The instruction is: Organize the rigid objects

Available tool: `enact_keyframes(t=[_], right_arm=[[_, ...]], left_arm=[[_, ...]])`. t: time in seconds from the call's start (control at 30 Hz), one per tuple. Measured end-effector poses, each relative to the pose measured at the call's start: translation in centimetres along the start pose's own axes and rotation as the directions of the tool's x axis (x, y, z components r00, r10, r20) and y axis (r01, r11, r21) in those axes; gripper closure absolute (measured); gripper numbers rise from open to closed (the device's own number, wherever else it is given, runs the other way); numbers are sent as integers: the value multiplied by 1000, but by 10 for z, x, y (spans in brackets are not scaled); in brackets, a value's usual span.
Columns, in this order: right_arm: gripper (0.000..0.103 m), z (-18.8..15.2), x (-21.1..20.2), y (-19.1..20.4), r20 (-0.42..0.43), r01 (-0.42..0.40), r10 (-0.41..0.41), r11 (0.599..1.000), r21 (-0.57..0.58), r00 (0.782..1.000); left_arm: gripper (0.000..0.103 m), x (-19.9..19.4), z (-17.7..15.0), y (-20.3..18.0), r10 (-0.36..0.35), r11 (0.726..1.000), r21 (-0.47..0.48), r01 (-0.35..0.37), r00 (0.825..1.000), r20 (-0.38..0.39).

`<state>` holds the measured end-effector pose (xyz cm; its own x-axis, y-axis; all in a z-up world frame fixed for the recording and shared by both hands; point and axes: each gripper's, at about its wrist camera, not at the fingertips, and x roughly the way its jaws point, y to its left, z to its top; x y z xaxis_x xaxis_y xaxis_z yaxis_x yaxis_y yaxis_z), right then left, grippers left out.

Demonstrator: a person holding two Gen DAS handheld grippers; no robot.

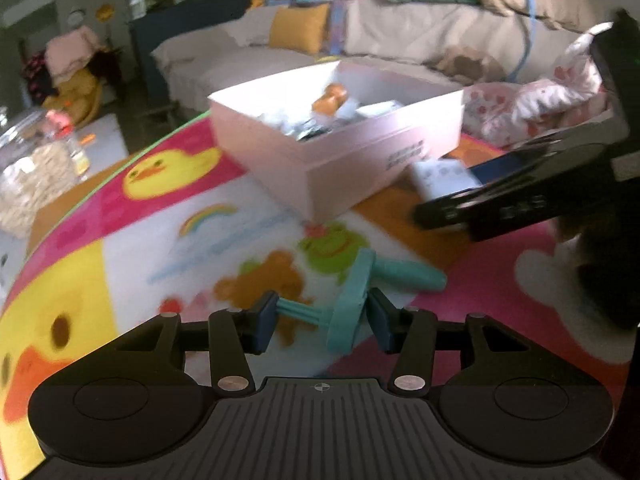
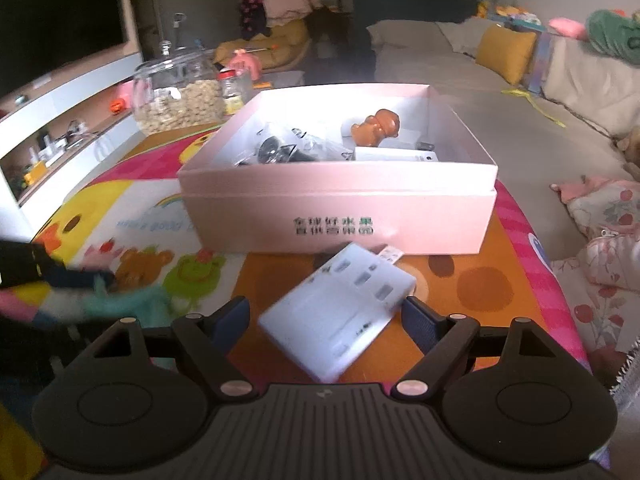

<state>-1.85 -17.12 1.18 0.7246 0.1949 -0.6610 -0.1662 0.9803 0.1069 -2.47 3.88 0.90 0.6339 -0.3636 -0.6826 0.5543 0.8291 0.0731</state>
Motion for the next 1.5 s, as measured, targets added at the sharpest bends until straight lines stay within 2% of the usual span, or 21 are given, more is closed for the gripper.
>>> enact_keyframes(t=[0.1,0.2,0.27,0.47,0.73,0.93,1.07,1.2,1.27,1.33,1.43,1.5], right_arm=[[20,7,8,-1,-8,22,-22,999,23,1000],[28,5,6,-4,5,35,-35,999,-10,999],[38,1,1,-8,12,26,-26,999,-28,1000],[55,-8,-16,-17,11,12,-11,999,-38,1000],[55,-13,-42,-15,35,4,-1,996,-90,999],[55,-2,-73,-15,115,14,-3,995,-96,993],[55,13,-95,-19,178,9,5,997,-78,984],[55,36,-121,-24,294,32,-13,998,-60,956],[55,51,-127,-28,344,43,-25,998,-44,939],[55,69,-124,-31,374,49,-36,998,-26,927],[55,95,-107,-34,377,49,-47,999,3,925],[55,110,-88,-32,352,35,-27,999,-15,936]], left_arm=[[50,6,7,-1,-38,999,6,38,999,-12],[50,5,3,-3,-33,999,11,33,999,5],[50,3,-1,-3,-29,1000,8,29,999,20],[50,-8,-6,-5,0,1000,21,-1,998,60],[50,-39,-7,-9,23,999,40,-27,995,101],[50,-68,3,-13,47,997,52,-56,984,174],[50,-91,27,-7,59,998,15,-65,963,262],[50,-105,68,0,84,996,-27,-80,923,376],[50,-98,93,5,83,996,-60,-64,915,394],[50,-81,118,11,80,994,-97,-45,915,396],[50,-44,149,17,87,987,-155,-30,924,373],[50,-14,162,26,65,976,-217,7,944,323]])
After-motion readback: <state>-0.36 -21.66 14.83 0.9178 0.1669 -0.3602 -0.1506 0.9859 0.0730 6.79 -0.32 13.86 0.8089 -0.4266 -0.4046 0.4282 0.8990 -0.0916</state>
